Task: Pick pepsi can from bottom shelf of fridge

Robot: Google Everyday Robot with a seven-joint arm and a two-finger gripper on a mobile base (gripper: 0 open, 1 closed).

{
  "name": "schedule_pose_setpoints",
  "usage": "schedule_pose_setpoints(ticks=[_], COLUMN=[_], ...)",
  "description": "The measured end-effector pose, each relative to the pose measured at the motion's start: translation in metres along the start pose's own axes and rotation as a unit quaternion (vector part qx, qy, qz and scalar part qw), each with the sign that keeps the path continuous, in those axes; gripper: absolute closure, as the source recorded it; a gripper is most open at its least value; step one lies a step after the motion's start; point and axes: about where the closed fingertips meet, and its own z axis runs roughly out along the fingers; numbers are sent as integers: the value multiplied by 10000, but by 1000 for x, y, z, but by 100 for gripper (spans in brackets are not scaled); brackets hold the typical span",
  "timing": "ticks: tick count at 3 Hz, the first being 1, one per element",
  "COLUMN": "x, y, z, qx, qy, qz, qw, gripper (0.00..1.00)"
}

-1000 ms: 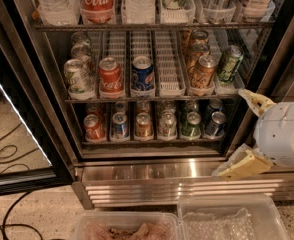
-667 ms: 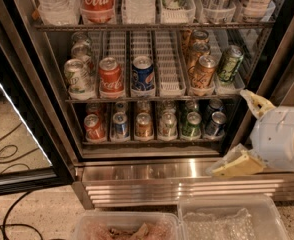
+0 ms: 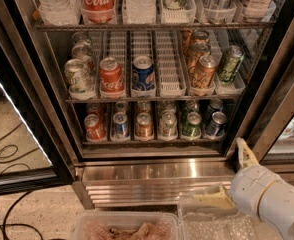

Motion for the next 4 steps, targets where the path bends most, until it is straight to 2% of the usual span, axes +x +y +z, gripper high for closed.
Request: schedule_pose_setpoints(ticks=[1, 2, 3, 4], x=[2, 20, 20, 29], y=[-61, -72, -72, -70], z=[0, -3, -3, 6], qx=[1000, 1319, 1319, 1438], qy=[-484, -526, -526, -460], qz=[706, 1082, 1082, 1228], qw=[9913, 9839, 9839, 9809], gripper=[0, 0, 0, 0])
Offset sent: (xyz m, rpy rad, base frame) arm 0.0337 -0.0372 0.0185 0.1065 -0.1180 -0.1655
